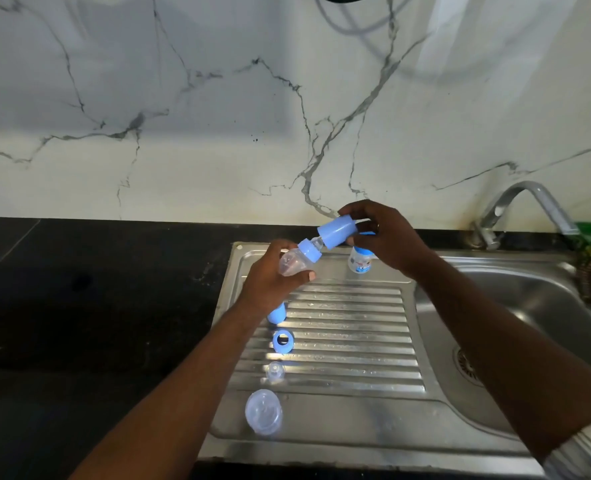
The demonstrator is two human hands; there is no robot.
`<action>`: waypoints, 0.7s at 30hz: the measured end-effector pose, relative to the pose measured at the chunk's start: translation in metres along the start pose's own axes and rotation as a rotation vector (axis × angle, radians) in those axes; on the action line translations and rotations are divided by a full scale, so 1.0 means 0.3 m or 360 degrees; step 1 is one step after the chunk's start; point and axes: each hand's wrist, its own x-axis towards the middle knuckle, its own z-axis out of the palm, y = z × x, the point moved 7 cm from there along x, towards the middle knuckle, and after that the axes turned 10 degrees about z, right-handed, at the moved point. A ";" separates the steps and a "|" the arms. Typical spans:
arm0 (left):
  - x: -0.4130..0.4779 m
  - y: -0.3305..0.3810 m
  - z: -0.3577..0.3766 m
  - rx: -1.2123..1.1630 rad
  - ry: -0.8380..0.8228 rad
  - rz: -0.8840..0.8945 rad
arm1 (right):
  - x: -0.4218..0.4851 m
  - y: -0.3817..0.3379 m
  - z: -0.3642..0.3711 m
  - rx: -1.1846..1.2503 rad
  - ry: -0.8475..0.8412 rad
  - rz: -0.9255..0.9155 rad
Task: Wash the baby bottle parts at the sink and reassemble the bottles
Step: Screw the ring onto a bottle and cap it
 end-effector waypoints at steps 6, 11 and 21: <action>-0.005 0.082 0.001 0.0018 -0.0053 0.0088 | -0.012 -0.006 0.013 -0.0035 -0.0173 -0.0064; -0.011 0.104 0.003 0.0055 -0.0102 0.0108 | -0.003 -0.008 0.001 -0.0146 -0.0217 -0.0120; -0.010 0.131 0.039 0.0166 -0.0206 0.0202 | -0.009 0.010 -0.007 -0.0235 -0.0317 -0.0033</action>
